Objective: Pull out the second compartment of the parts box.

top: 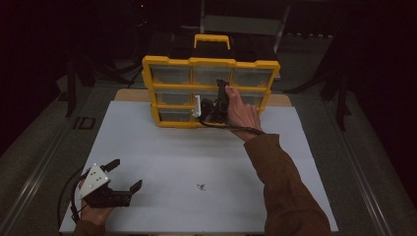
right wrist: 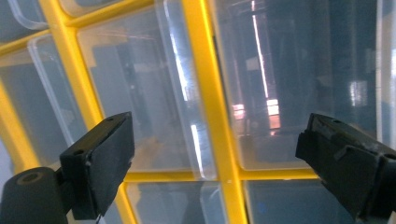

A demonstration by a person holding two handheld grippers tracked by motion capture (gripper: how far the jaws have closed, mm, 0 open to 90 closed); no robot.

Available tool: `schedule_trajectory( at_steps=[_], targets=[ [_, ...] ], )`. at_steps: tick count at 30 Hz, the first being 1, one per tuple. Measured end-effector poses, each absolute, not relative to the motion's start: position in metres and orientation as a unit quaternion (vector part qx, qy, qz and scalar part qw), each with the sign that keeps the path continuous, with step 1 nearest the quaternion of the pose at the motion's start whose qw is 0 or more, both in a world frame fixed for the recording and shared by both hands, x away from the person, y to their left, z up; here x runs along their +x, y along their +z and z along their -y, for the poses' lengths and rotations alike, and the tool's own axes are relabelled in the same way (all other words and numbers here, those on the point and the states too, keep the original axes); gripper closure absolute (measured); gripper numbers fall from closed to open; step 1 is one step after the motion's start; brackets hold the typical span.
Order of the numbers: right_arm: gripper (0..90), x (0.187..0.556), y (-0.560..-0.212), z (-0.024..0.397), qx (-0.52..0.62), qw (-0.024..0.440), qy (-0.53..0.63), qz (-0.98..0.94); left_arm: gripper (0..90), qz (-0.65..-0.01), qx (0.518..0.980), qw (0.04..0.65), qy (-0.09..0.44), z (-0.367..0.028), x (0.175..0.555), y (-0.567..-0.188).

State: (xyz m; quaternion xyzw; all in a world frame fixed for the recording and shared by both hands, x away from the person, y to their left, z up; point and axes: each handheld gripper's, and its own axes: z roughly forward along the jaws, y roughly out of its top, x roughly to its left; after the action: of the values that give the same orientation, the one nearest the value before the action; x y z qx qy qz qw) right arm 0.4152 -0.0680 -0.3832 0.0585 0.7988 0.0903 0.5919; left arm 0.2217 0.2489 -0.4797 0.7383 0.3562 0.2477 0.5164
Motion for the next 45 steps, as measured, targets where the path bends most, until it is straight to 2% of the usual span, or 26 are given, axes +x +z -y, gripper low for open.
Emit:
schedule_trajectory(
  at_steps=[11, 22, 29, 38, 45],
  targets=[
    [10.2, 0.413, -0.370, 0.070, 0.051, 0.629, 0.094, -0.770, 0.0, -0.357, 0.738, 0.516, 0.248, -0.249, 0.222, -0.480],
    [15.1, 0.412, -0.355, 0.072, 0.040, 0.659, 0.097, -0.745, 0.0, -0.357, 0.740, 0.514, 0.247, -0.248, 0.222, -0.480],
    [21.4, 0.422, -0.339, 0.068, 0.037, 0.683, 0.071, -0.726, 0.0, -0.357, 0.740, 0.515, 0.245, -0.248, 0.222, -0.481],
    [41.2, 0.427, -0.338, 0.062, 0.011, 0.704, 0.044, -0.708, 0.0, -0.357, 0.741, 0.515, 0.243, -0.248, 0.222, -0.481],
    [45.9, 0.429, -0.338, 0.062, -0.006, 0.714, 0.035, -0.699, 0.0, -0.358, 0.740, 0.516, 0.243, -0.248, 0.221, -0.481]
  ],
)
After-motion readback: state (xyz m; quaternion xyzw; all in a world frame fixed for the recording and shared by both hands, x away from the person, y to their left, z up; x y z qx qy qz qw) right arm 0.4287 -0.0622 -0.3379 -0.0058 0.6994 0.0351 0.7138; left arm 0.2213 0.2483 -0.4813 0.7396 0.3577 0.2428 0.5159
